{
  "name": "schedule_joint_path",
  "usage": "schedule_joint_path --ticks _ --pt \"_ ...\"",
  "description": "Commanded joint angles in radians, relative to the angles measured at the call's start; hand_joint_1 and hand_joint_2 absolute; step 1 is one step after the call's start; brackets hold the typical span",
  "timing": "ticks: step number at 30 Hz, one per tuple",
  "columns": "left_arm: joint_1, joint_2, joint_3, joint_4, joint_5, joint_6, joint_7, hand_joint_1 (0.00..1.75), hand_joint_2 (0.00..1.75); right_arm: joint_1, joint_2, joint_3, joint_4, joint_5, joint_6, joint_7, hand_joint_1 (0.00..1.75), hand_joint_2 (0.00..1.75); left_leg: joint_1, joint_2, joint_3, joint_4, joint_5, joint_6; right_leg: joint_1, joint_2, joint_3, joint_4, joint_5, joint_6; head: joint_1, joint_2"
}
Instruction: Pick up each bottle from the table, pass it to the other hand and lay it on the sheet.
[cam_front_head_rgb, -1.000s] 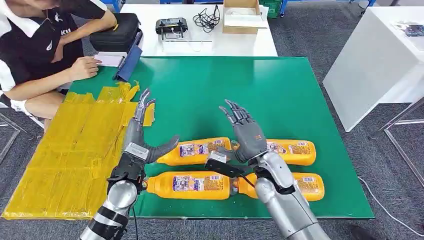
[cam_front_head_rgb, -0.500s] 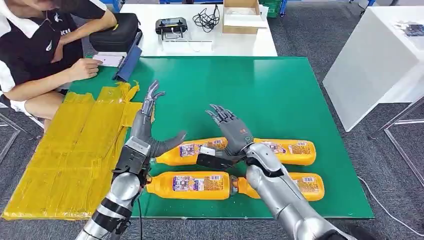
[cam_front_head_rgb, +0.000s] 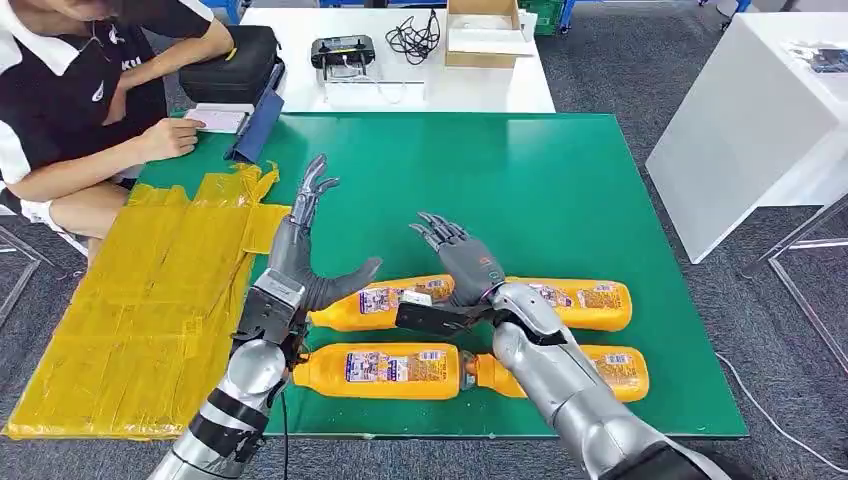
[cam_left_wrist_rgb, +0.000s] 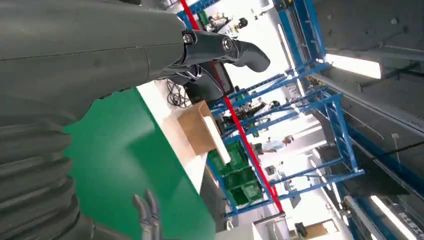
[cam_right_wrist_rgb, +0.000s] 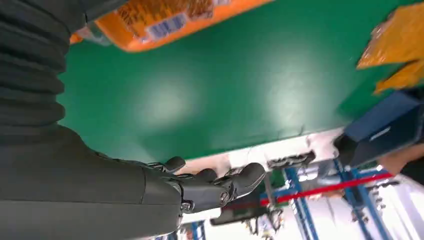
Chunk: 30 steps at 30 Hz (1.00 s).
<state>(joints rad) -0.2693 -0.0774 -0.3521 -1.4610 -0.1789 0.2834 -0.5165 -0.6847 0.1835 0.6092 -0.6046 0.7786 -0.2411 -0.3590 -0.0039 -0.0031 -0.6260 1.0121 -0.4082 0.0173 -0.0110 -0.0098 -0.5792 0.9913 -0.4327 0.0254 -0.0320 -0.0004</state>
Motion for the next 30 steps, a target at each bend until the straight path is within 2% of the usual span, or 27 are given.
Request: schedule_joint_path --ticks 1,3,4,5,6,11,17,21,30 --pt "-0.06 0.005 -0.023 0.094 0.01 0.003 -0.003 0.0 1.75 -0.075 0.011 0.015 0.147 -0.028 0.036 -0.028 0.0 1.75 0.0 -0.001 0.002 0.0 0.0 -0.001 0.0 0.0 0.003 0.0 -0.001 -0.001 0.0 0.0" --pt "-0.06 0.005 -0.023 0.094 0.01 0.003 -0.003 0.0 1.75 -0.075 0.011 0.015 0.147 -0.028 0.036 -0.028 0.0 1.75 0.0 -0.001 0.002 0.0 0.0 -0.001 0.0 -0.001 0.002 0.0 -0.001 -0.001 0.0 0.0" --pt "-0.091 0.002 0.036 0.163 -0.033 0.146 -0.003 0.0 1.75 -0.057 0.032 0.028 0.172 -0.07 0.097 -0.073 0.0 1.75 0.0 -0.001 0.001 0.0 0.0 -0.001 0.0 -0.001 0.002 0.0 -0.001 -0.001 0.0 0.0" --pt "-0.11 0.002 0.059 0.203 -0.081 0.222 0.009 0.0 1.75 -0.052 0.038 0.035 0.178 -0.072 0.095 -0.072 0.0 1.75 0.0 -0.001 0.002 0.0 0.0 -0.001 0.0 -0.001 0.002 0.0 -0.001 -0.001 0.0 0.0" --pt "-0.117 0.003 0.071 0.217 -0.084 0.238 0.015 0.0 1.75 -0.05 0.041 0.036 0.18 -0.073 0.09 -0.069 0.0 1.75 0.001 -0.002 0.003 0.0 -0.001 -0.002 0.001 -0.001 0.004 -0.001 -0.001 -0.001 0.0 0.0" --pt "-0.132 0.012 0.18 0.26 -0.039 0.265 -0.004 0.0 1.75 -0.041 0.055 0.045 0.201 -0.093 0.069 -0.062 0.0 1.75 0.0 0.0 0.003 -0.001 0.0 -0.001 0.0 0.0 0.003 -0.001 0.0 -0.001 0.0 0.0" --pt "-0.116 0.008 0.193 0.235 -0.033 0.272 -0.007 0.0 1.75 -0.042 0.051 0.048 0.203 -0.094 0.069 -0.058 0.0 1.75 0.002 0.0 0.004 -0.001 -0.001 -0.002 0.001 0.0 0.004 -0.001 -0.001 -0.001 0.0 0.0" --pt "-0.076 0.01 0.23 0.18 0.004 0.273 -0.026 0.0 1.75 -0.041 0.037 0.075 0.228 -0.062 0.029 -0.016 0.0 1.75 0.001 0.0 0.001 -0.001 0.0 -0.001 0.0 0.001 0.002 0.0 0.0 0.0 0.0 0.0" --pt "-0.012 0.01 0.212 0.123 0.009 0.251 -0.038 0.0 1.75 -0.047 0.015 0.119 0.279 0.014 -0.009 0.068 0.0 1.75 0.001 0.0 0.001 -0.001 0.0 -0.001 0.001 0.0 0.002 -0.001 0.0 0.0 0.0 0.0"
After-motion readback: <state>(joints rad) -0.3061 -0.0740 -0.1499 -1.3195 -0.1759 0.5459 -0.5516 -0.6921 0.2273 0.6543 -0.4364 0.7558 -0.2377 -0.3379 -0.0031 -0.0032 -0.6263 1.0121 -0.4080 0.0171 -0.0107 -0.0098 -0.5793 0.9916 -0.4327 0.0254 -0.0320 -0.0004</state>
